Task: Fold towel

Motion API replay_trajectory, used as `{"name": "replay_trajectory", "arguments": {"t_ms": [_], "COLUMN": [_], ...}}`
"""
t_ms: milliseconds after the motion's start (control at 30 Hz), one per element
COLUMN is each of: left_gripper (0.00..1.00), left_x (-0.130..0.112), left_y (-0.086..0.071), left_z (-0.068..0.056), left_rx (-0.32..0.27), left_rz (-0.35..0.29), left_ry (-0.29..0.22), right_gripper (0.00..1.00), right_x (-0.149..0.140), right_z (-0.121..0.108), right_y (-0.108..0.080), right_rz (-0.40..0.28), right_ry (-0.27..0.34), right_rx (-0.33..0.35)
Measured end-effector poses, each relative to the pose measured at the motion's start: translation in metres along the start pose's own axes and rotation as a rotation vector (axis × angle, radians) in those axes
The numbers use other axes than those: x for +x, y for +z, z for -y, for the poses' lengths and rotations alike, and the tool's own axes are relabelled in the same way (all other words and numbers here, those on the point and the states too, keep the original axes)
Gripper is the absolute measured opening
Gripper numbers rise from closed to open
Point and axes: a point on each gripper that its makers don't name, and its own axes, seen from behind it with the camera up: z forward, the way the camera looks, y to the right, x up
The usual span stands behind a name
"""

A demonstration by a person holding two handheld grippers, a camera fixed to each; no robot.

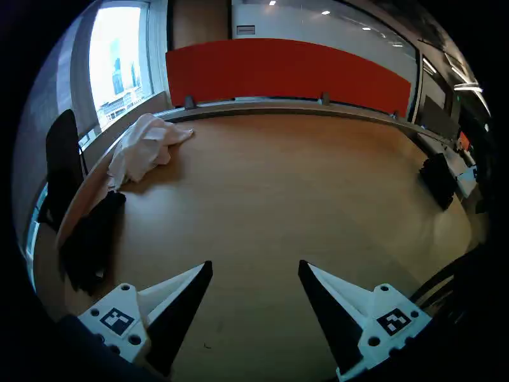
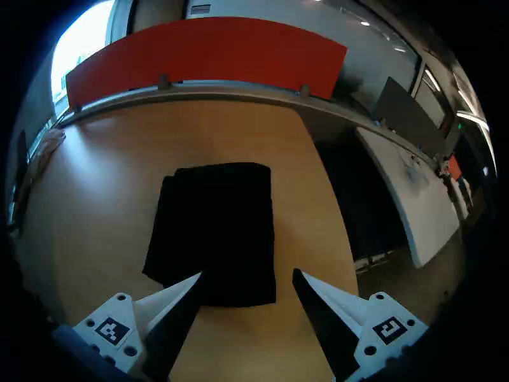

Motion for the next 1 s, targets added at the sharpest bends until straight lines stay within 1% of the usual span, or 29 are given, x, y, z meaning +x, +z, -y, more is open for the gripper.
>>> {"name": "replay_trajectory", "arguments": {"t_ms": [267,467,600,867,1000], "left_gripper": [1.00,1.00,1.00,1.00,1.00], "left_x": [0.001,0.002,0.003,0.004,0.005], "left_y": [0.001,0.001,0.001,0.001,0.000], "left_z": [-0.003,-0.002,-0.002,-0.004,-0.005], "left_rx": [-0.004,-0.005,-0.005,-0.010,-0.010], "left_rz": [0.001,-0.001,0.000,-0.003,-0.004], "left_ry": [-0.009,-0.013,-0.011,-0.017,-0.017], "right_gripper": [1.00,1.00,1.00,1.00,1.00], "right_x": [0.020,0.040,0.051,0.068,0.087], "right_z": [0.006,0.006,0.009,0.013,0.016], "right_y": [-0.007,-0.014,-0.019,-0.028,-0.039], "right_rz": [-0.103,-0.194,-0.251,-0.333,-0.412], "right_ry": [0.038,0.100,0.136,0.148,0.159], "right_rx": [-0.026,-0.058,-0.056,-0.062,-0.064]}}
